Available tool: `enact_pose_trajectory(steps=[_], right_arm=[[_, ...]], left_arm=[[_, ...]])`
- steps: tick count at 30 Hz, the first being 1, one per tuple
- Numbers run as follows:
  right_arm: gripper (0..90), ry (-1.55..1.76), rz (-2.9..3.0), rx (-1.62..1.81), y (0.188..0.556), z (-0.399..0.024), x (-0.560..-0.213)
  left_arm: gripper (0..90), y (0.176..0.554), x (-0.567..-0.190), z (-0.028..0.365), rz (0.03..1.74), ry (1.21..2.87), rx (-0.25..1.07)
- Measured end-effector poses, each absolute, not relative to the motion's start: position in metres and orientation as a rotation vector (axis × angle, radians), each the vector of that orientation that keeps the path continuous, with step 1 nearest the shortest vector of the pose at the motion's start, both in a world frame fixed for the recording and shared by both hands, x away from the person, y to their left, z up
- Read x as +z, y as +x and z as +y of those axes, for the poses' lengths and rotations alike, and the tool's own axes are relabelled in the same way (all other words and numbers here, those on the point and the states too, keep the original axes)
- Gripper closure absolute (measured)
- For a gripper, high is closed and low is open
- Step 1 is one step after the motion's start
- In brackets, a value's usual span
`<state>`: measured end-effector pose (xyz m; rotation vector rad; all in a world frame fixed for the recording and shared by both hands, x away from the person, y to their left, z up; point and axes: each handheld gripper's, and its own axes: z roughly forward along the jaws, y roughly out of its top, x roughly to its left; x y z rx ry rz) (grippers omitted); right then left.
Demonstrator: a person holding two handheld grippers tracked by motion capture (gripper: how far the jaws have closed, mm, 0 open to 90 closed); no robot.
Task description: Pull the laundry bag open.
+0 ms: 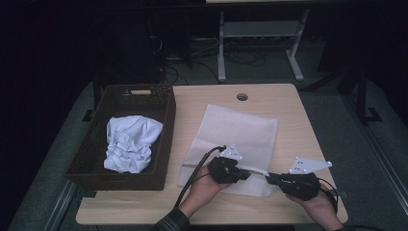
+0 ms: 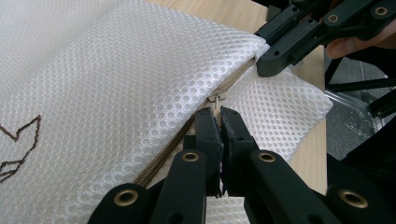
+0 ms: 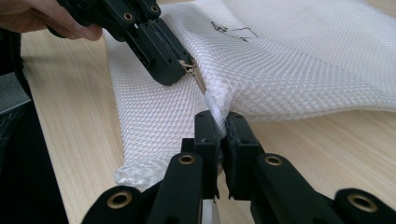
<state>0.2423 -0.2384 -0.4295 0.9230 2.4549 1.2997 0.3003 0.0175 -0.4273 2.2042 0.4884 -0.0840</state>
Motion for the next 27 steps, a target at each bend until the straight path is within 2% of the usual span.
enact_pose_trajectory(steps=[3, 14, 16, 27], right_arm=[[83.9, 0.933, 2.452, 1.280, 0.243, -0.239, -0.430], [83.9, 0.947, 2.458, 1.292, 0.245, -0.240, -0.430], [83.9, 0.954, 2.454, 1.281, 0.245, -0.240, -0.430], [83.8, 0.955, 2.448, 1.283, 0.244, -0.243, -0.430]], left_arm=[[87.7, 0.302, -0.428, 0.020, 0.505, 2.223, -0.053], [87.6, 0.308, -0.429, 0.028, 0.530, 2.206, -0.083], [87.6, 0.308, -0.429, 0.029, 0.545, 2.233, -0.019], [87.6, 0.315, -0.430, 0.040, 0.574, 2.207, -0.038]])
